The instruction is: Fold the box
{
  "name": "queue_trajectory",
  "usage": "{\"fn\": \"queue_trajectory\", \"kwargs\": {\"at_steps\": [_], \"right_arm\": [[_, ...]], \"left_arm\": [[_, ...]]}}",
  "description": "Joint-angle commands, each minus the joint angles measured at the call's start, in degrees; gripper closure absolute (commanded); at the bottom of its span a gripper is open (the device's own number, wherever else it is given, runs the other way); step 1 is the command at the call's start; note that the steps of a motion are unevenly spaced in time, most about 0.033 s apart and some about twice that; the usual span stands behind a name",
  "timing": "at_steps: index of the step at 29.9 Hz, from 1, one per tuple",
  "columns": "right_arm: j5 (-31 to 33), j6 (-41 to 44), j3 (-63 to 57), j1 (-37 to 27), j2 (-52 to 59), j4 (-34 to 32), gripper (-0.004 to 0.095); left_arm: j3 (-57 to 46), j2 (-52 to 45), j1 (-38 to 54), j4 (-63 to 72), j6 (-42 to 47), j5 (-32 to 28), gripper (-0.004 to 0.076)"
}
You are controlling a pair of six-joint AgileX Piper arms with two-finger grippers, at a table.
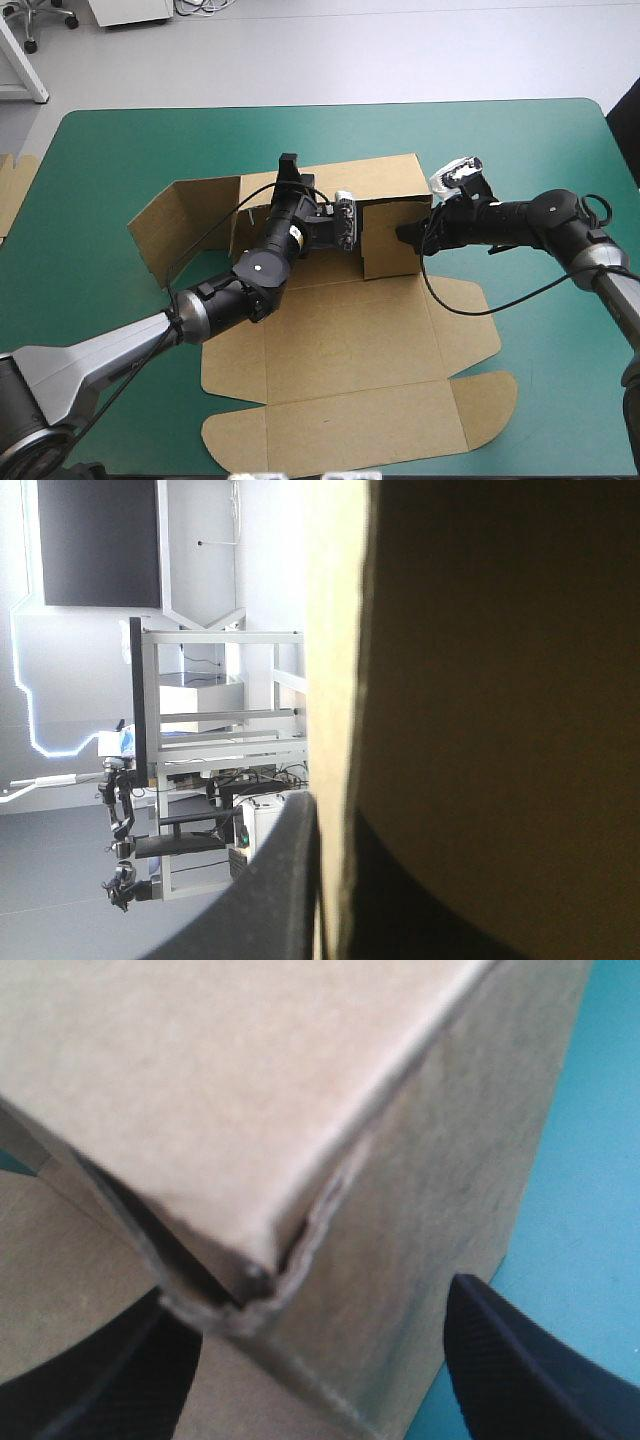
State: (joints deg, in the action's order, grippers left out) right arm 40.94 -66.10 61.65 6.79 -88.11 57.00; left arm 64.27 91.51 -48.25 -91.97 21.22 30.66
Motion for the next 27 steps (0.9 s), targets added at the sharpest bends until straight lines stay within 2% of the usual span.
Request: {"fn": "queue_trajectory", "kwargs": {"at_steps": [1, 6, 14, 18, 23, 27], "right_arm": [[-7.01, 3.50, 1.38, 0.77, 1.88, 3.20, 0.0278], [-10.66, 5.92, 1.38, 0.77, 1.88, 2.75, 0.0345], [-9.54, 7.80, 1.38, 0.77, 1.88, 3.04, 0.0368], [-9.54, 8.91, 1.46, 0.77, 1.88, 3.30, 0.0506], [-7.63, 2.84, 1.46, 0.77, 1.88, 3.19, 0.0672], [-6.44, 3.12, 1.46, 0.77, 1.88, 3.19, 0.0788]], "left_arm": [[1.54, -2.62, -0.41, -3.19, 1.11, -1.08, 0.0734], [1.54, -2.62, -0.41, -3.19, 1.22, -1.46, 0.0734], [1.54, -2.62, -0.41, -3.19, 1.26, -1.46, 0.0734], [1.54, -2.62, -0.41, -3.19, 1.26, -1.46, 0.0734], [1.54, -2.62, -0.41, -3.19, 1.26, -1.58, 0.0734], [1.54, -2.62, -0.41, -3.19, 1.26, -1.67, 0.0734]]}}
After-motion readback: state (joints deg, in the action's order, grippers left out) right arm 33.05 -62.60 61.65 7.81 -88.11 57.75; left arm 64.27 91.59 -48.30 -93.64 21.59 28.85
